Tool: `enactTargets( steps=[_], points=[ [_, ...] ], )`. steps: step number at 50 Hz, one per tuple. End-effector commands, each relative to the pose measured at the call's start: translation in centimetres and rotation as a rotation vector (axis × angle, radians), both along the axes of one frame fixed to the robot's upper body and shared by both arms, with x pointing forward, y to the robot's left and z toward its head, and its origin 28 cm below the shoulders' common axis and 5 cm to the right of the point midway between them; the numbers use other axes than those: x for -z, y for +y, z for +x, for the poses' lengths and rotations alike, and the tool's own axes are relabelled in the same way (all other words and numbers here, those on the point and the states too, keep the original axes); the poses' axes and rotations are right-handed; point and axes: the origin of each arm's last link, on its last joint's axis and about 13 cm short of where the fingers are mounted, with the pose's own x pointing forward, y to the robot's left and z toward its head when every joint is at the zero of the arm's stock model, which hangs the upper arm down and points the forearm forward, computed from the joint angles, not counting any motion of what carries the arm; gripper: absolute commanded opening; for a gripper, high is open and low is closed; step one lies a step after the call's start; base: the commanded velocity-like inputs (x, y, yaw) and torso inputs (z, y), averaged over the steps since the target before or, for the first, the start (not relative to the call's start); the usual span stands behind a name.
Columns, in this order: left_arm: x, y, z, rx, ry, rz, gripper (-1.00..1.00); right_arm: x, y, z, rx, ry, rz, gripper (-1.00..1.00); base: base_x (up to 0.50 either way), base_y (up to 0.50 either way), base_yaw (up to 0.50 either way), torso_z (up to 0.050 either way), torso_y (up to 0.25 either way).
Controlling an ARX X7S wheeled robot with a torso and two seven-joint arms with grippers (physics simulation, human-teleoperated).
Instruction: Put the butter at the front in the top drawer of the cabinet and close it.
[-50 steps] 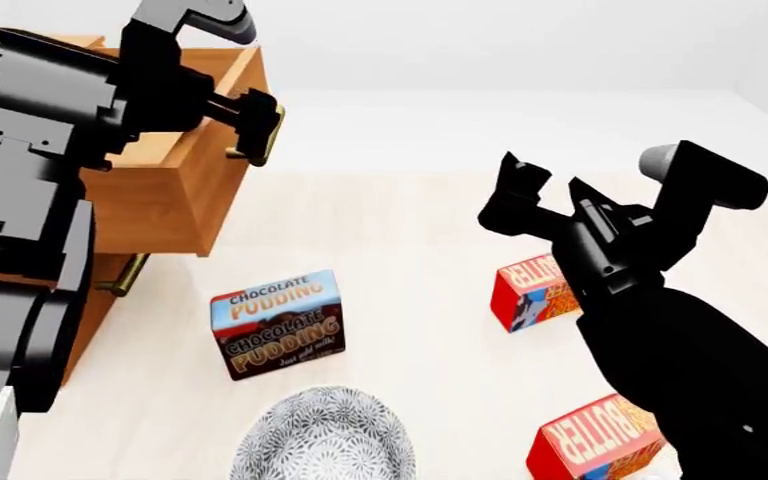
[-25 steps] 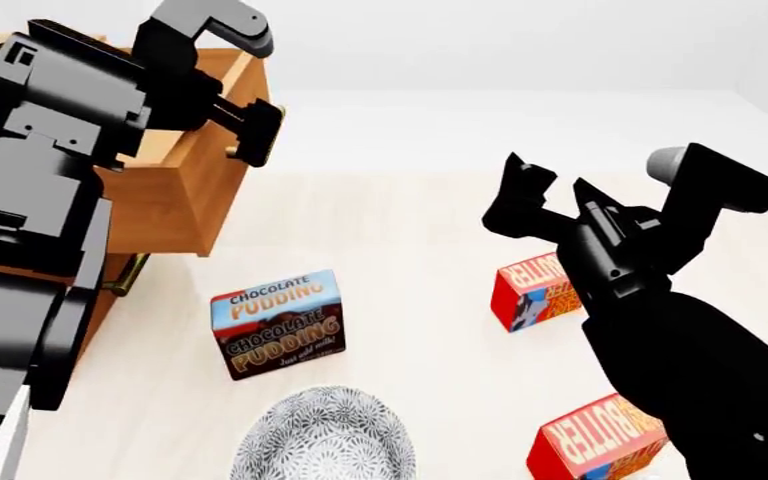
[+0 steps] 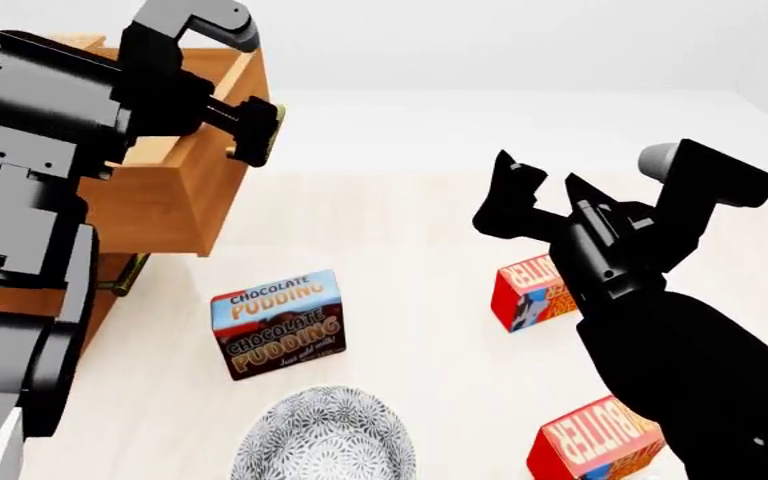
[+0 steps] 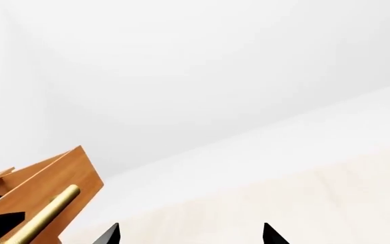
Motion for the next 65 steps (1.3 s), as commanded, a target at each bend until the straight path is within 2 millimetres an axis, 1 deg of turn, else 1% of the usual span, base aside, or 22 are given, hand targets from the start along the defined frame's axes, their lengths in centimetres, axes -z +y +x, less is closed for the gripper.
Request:
enactTargets(
  steps=[1, 10, 25, 32, 44, 50, 56, 58, 60, 61, 63, 64, 65],
  points=[
    [0.9, 0.9, -1.6, -0.046, 0.074, -0.024, 1.00, -0.3, 0.2, -0.4, -0.012, -0.012, -0.009, 1.00, 0.00, 0.00, 0.00, 0.000, 0.000],
    [-1.2, 1.5, -3.1, -0.088, 0.028, 0.022, 1.00, -0.4, 0.2, -0.9, -0.021, -0.021, -0.009, 1.00, 0.00, 0.00, 0.00, 0.000, 0.000],
    [-3.1, 1.7, -4.6, -0.119, -0.030, 0.046, 1.00, -0.4, 0.2, -1.4, -0.026, -0.031, -0.005, 1.00, 0.00, 0.00, 0.00, 0.000, 0.000],
    [-3.5, 1.7, -5.3, -0.109, -0.044, 0.026, 1.00, -0.5, 0.2, -1.6, -0.027, -0.034, -0.005, 1.00, 0.00, 0.00, 0.00, 0.000, 0.000],
    [-3.4, 1.8, -6.5, -0.060, -0.063, -0.026, 1.00, -0.6, 0.3, -2.0, -0.026, -0.038, -0.009, 1.00, 0.00, 0.00, 0.00, 0.000, 0.000],
    [-3.5, 1.8, -7.4, -0.023, -0.089, -0.059, 1.00, -0.7, 0.4, -2.1, -0.029, -0.044, -0.014, 1.00, 0.00, 0.00, 0.00, 0.000, 0.000],
    [-3.3, 1.1, -9.5, 0.044, -0.151, -0.129, 1.00, -0.6, 0.3, -1.8, -0.024, -0.040, -0.014, 1.00, 0.00, 0.00, 0.00, 0.000, 0.000],
    [-2.9, 0.7, -10.6, 0.071, -0.181, -0.134, 1.00, -0.6, 0.3, -1.7, -0.022, -0.039, -0.014, 1.00, 0.00, 0.00, 0.00, 0.000, 0.000],
    [-2.2, 0.5, -11.2, 0.085, -0.217, -0.156, 1.00, -0.5, 0.2, -1.5, -0.020, -0.037, -0.012, 1.00, 0.00, 0.00, 0.00, 0.000, 0.000],
    [-1.8, 0.6, -12.2, 0.058, -0.263, -0.137, 1.00, -0.4, 0.2, -1.4, -0.020, -0.034, -0.011, 1.00, 0.00, 0.00, 0.00, 0.000, 0.000],
    [-1.5, 1.0, -13.6, -0.016, -0.318, -0.157, 1.00, -0.2, 0.1, -1.2, -0.019, -0.030, -0.008, 1.00, 0.00, 0.00, 0.00, 0.000, 0.000],
    [-1.0, 0.3, -14.4, -0.022, -0.349, -0.150, 1.00, -0.1, 0.1, -1.1, -0.018, -0.027, -0.006, 1.00, 0.00, 0.00, 0.00, 0.000, 0.000],
    [-0.5, -0.1, -15.1, -0.035, -0.363, -0.179, 1.00, 0.0, 0.1, -1.0, -0.018, -0.024, -0.005, 1.00, 0.00, 0.00, 0.00, 0.000, 0.000]
  ],
)
